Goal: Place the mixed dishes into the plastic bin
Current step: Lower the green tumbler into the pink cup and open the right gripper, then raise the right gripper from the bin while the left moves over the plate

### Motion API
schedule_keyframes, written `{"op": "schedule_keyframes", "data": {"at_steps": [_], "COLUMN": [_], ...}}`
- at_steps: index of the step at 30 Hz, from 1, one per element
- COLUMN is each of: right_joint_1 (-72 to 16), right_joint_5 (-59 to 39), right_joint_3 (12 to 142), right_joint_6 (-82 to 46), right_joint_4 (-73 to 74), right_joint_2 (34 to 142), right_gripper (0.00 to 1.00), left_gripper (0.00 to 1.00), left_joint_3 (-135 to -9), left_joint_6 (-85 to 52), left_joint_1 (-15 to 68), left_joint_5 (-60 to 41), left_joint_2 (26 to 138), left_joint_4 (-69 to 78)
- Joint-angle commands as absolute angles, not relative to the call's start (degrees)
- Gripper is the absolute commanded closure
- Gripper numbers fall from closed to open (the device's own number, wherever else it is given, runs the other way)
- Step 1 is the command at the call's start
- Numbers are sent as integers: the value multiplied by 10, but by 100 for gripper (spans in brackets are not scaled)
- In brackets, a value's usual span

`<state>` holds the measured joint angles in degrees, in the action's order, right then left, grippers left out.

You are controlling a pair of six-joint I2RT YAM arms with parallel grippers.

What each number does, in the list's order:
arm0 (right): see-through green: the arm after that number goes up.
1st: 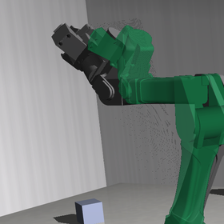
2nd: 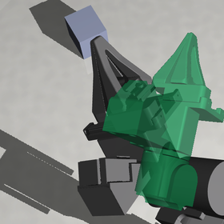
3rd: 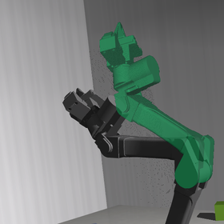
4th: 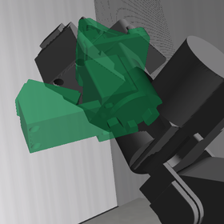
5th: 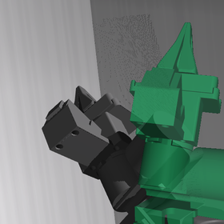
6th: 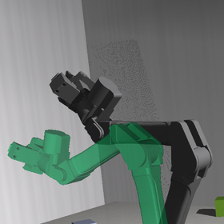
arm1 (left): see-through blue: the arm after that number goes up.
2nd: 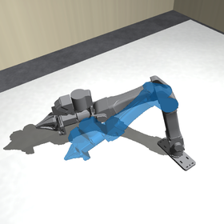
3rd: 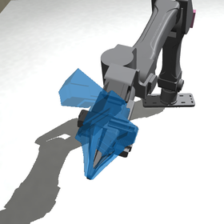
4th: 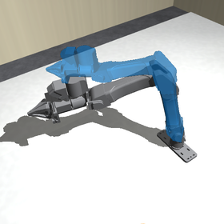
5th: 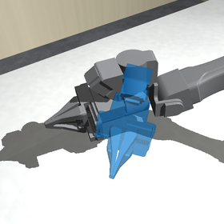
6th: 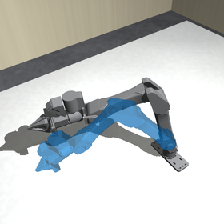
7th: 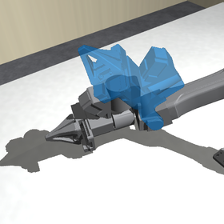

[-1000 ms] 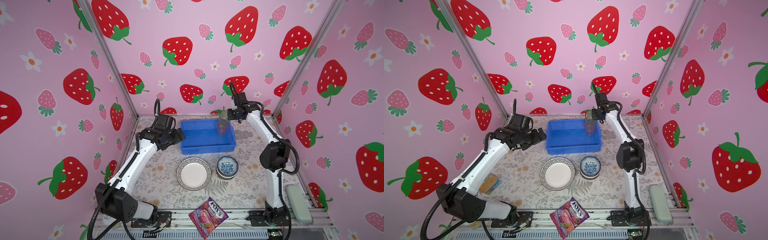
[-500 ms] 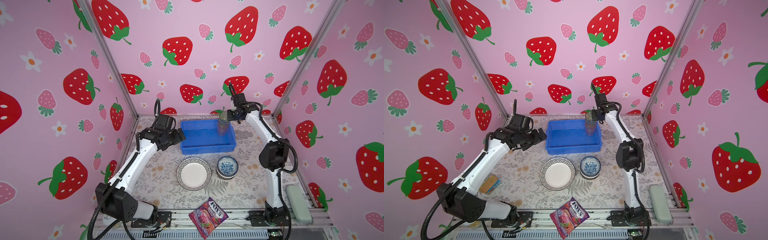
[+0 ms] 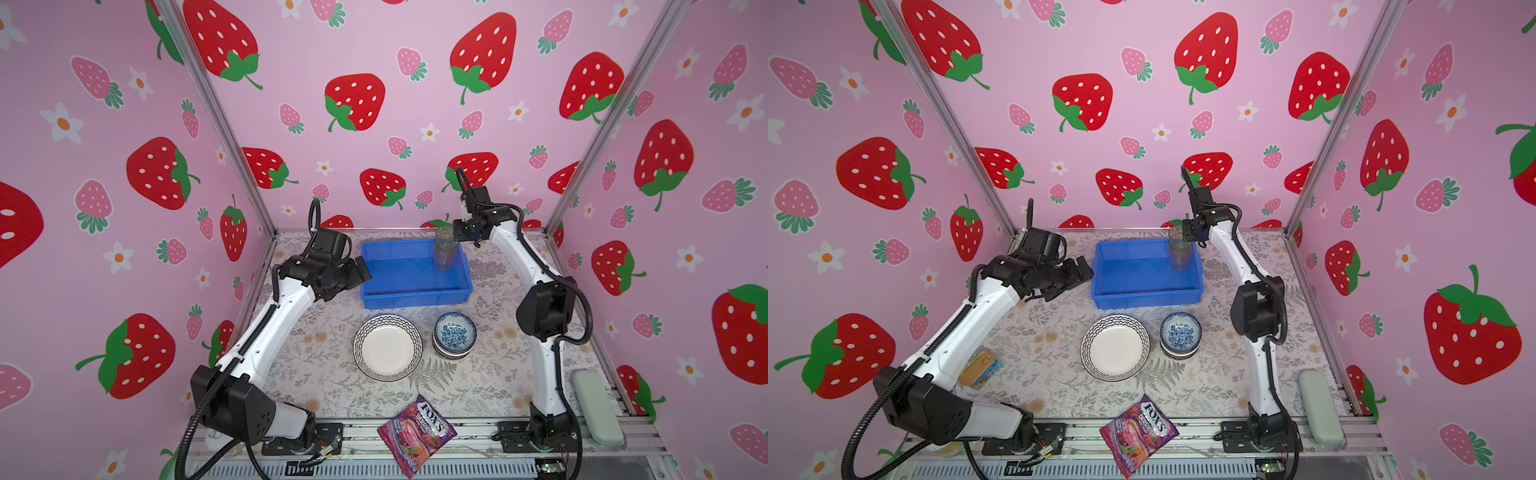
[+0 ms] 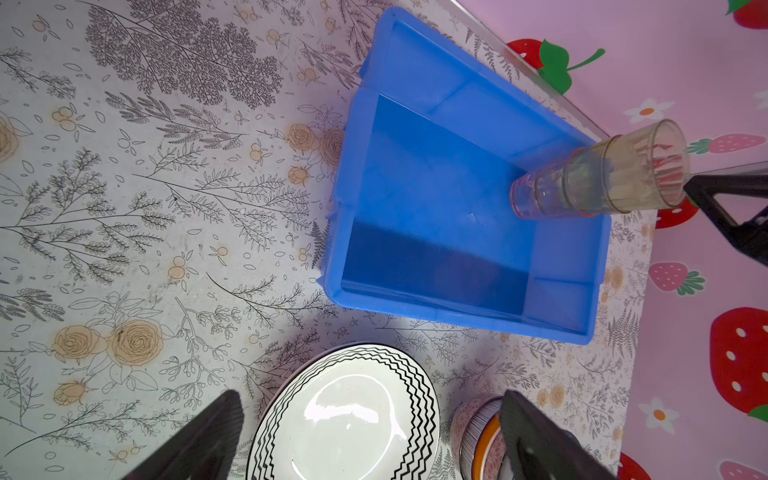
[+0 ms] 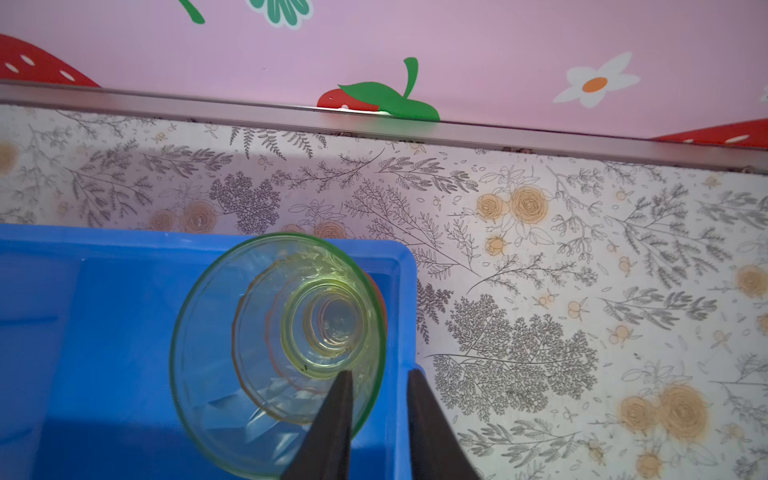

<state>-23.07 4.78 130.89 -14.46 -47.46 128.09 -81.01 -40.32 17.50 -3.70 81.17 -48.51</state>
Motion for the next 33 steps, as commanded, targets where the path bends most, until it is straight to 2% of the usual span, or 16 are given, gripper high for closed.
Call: {"op": "schedule_keyframes", "data": {"at_steps": [1, 7, 11, 15, 16, 24, 33], "right_joint_1": [-229, -229, -228, -226, -223, -180, -163], "right_joint_5": [42, 38, 25, -15, -24, -77, -57], "right_joint_3": [1330, 1329, 1301, 1202, 1168, 945, 716], "right_joint_6": [-140, -133, -126, -135, -141, -151, -152], "right_joint_4": [-488, -490, -480, -432, -415, -340, -339], "right_joint_2": [1288, 1268, 1230, 1154, 1129, 958, 751], "right_gripper": [63, 49, 36, 14, 1, 1, 1], "left_gripper": [1, 1, 1, 1, 1, 1, 1], "left_joint_3": [-808, -807, -805, -794, -788, -752, -694], "left_joint_6": [-406, -404, -400, -401, -401, -408, -431], "left_joint_1": [174, 173, 174, 173, 174, 193, 326], "left_joint_5": [-40, -38, -47, -75, -75, -58, -27], "left_joint_2": [807, 799, 793, 780, 775, 745, 769], "left_joint_4": [-496, -499, -502, -500, -498, -483, -353]}}
